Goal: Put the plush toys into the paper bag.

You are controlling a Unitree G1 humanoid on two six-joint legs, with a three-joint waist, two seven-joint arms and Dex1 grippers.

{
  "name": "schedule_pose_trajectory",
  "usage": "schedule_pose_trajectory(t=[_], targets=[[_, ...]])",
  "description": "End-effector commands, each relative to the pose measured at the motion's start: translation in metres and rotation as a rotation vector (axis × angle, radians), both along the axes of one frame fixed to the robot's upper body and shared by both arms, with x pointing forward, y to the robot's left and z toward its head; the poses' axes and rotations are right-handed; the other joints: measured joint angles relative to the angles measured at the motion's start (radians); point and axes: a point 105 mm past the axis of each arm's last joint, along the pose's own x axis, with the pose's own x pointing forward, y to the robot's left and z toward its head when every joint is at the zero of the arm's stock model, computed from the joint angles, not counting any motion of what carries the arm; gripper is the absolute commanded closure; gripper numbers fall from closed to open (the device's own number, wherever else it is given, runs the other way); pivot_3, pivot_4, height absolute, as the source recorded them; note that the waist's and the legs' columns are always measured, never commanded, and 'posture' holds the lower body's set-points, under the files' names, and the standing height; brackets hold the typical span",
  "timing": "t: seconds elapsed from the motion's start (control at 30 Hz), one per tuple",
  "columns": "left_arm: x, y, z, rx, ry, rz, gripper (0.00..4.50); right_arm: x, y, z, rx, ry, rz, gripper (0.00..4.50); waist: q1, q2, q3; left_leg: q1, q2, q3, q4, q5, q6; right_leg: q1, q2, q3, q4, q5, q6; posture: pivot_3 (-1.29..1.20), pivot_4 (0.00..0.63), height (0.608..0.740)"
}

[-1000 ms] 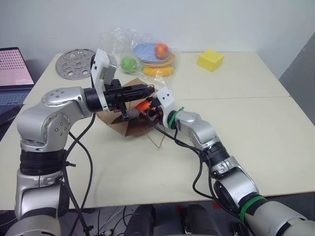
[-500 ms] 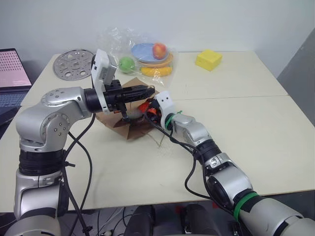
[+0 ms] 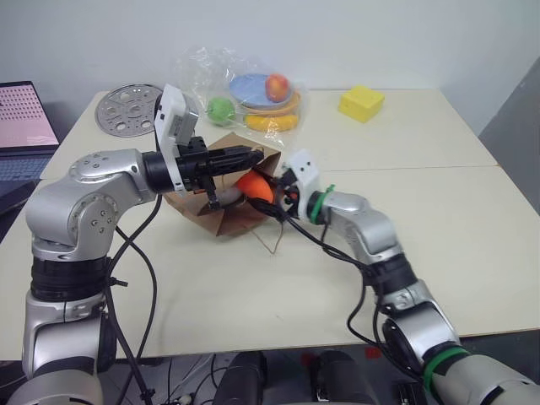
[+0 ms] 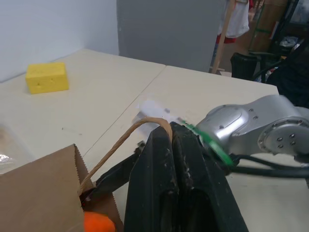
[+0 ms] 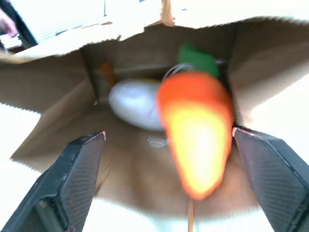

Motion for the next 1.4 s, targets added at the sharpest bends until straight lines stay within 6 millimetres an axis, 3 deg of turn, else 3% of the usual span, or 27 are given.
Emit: schedule_pose_trajectory(t=[0.03,0.13,0.27,0.43,0.57,0.7,0.93,1.03,1.2,1.4], targets=[[-0.001,0.005,0.011,-0.003,-0.051,0.011,4.5,-0.019,-0.006,0.025,0.042,-0.046,0.073,0.02,0.0,0.0,0.0,0.0,0.0,0.0,0.0,0.0,0.0,0.0,0.0,0.0,0.0,0.0,0.0,0.0,0.15,0.74],[-0.001,0.006,0.011,-0.003,-0.052,0.013,4.5,-0.042,-0.015,0.026,0.035,-0.011,0.165,0.02,-0.002,0.0,0.0,0.0,0.0,0.0,0.0,0.0,0.0,0.0,0.0,0.0,0.0,0.0,0.0,0.0,0.15,0.74],[0.001,0.006,0.011,-0.005,-0.056,0.015,4.5,-0.075,-0.007,-0.002,-0.047,0.086,0.31,0.02,-0.002,0.0,0.0,0.0,0.0,0.0,-0.001,0.0,0.0,0.0,0.0,0.0,0.0,0.0,0.0,0.0,0.15,0.74],[0.001,0.004,0.011,-0.006,-0.06,0.011,4.5,-0.07,0.009,-0.031,-0.113,0.116,0.263,0.02,-0.003,0.0,0.0,0.0,0.0,0.0,0.0,0.0,0.0,0.0,0.0,0.0,0.0,0.0,0.0,0.0,0.15,0.74],[0.0,0.004,0.011,-0.003,-0.063,0.015,4.5,-0.062,0.014,-0.04,-0.158,0.089,0.227,0.02,0.0,0.0,0.0,0.0,0.0,0.0,0.001,0.0,0.0,0.0,0.0,0.0,-0.001,0.0,0.0,0.0,0.15,0.74],[-0.002,0.006,0.011,-0.003,-0.063,0.021,4.5,-0.061,0.013,-0.041,-0.165,0.047,0.246,0.89,0.002,0.0,0.0,0.0,0.0,0.0,0.0,0.0,0.0,0.0,0.0,0.0,-0.001,0.0,0.0,0.0,0.15,0.74],[-0.003,0.009,0.011,-0.004,-0.068,0.036,4.5,-0.055,0.003,-0.034,-0.156,0.009,0.236,3.57,0.001,0.0,0.0,0.0,0.0,0.0,0.0,0.0,0.0,0.0,0.0,0.0,-0.001,0.0,0.0,0.0,0.15,0.74],[-0.003,0.01,0.012,-0.004,-0.075,0.043,4.5,-0.053,0.0,-0.021,-0.126,-0.02,0.245,4.47,0.001,0.0,0.0,0.0,0.0,0.0,0.0,0.0,0.0,0.0,0.0,0.0,-0.001,0.0,0.0,0.0,0.15,0.74],[0.001,0.018,0.022,-0.018,-0.107,0.075,4.5,-0.051,-0.014,0.047,0.058,-0.13,0.26,4.47,0.001,0.0,0.0,0.0,0.0,0.0,0.0,0.0,0.0,0.0,0.0,0.0,-0.001,0.0,0.0,0.0,0.15,0.74],[0.01,0.028,0.032,-0.049,-0.15,0.128,4.5,-0.072,-0.011,0.088,0.091,-0.203,0.392,4.47,0.001,0.0,0.0,0.0,0.0,-0.001,-0.001,0.0,0.0,0.0,0.0,-0.001,-0.002,0.0,0.0,0.0,0.15,0.74]])
